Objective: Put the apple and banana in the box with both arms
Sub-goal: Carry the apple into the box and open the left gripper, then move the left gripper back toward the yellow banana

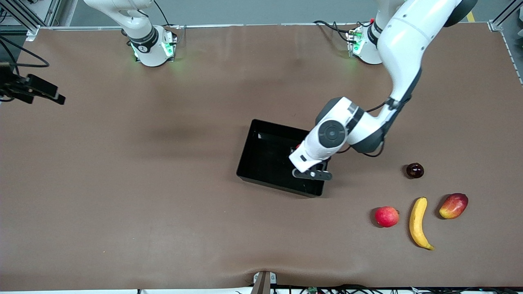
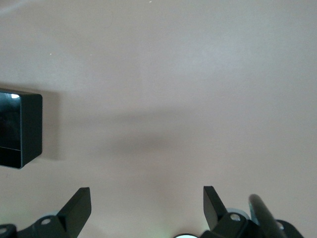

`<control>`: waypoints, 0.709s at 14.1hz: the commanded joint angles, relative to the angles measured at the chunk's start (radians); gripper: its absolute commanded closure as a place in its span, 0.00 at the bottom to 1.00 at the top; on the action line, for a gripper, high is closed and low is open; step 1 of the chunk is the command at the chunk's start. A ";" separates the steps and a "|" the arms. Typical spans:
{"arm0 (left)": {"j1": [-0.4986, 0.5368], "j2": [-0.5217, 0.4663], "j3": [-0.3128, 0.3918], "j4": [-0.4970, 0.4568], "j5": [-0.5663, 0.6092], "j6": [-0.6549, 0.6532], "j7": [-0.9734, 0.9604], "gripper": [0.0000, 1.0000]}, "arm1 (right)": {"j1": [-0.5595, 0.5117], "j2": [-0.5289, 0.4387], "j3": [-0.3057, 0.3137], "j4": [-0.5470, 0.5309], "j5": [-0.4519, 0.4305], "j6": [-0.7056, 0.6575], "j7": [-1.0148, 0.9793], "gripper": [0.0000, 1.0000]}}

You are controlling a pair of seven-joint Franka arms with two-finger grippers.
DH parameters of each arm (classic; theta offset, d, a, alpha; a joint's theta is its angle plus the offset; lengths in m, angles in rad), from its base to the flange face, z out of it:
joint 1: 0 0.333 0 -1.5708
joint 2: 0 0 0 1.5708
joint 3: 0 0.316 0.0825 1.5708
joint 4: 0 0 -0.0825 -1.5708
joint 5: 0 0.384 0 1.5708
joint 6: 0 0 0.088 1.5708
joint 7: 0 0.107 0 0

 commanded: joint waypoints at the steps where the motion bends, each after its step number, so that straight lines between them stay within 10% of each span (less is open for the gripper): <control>1: 0.090 -0.055 -0.003 0.099 0.020 -0.114 0.031 0.00 | -0.014 0.001 0.022 0.037 -0.069 -0.041 -0.008 0.00; 10: 0.373 0.035 0.053 0.161 0.021 -0.021 0.549 0.00 | -0.009 -0.001 0.025 0.033 -0.097 -0.026 -0.053 0.00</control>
